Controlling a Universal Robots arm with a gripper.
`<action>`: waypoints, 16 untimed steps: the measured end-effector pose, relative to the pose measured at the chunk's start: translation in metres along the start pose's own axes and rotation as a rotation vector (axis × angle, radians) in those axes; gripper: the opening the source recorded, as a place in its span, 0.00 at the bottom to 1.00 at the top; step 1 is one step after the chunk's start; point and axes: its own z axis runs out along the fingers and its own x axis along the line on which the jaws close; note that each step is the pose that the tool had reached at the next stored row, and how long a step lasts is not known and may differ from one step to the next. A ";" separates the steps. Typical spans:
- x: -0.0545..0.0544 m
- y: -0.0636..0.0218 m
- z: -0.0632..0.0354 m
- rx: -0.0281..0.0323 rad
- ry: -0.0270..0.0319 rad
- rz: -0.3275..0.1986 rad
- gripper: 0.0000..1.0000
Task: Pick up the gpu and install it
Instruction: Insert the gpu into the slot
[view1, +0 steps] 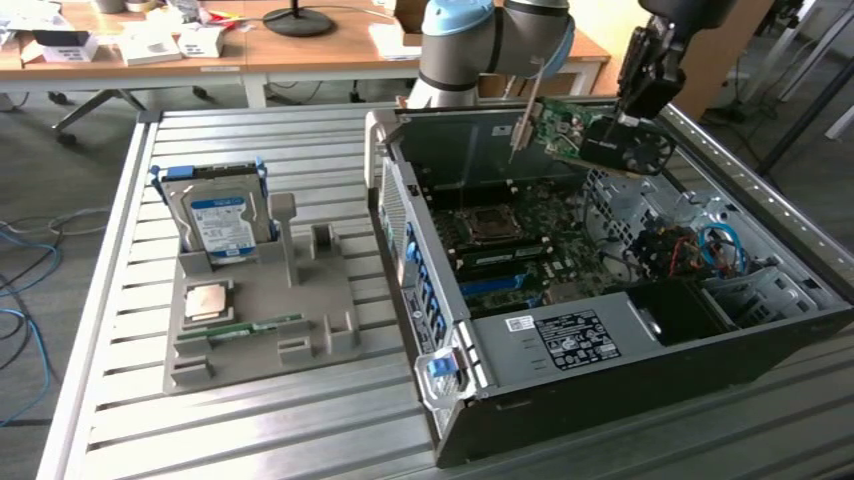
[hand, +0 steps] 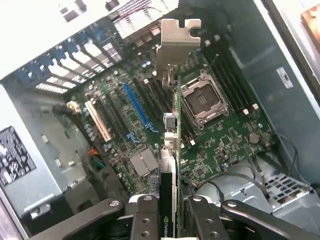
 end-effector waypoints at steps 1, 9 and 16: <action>0.000 0.0000 0.0003 0.0032 0.0034 -0.048 0.26; 0.000 0.0000 0.0011 0.0142 0.0151 -0.219 0.26; 0.000 -0.0001 0.0017 0.0224 0.0235 -0.346 0.26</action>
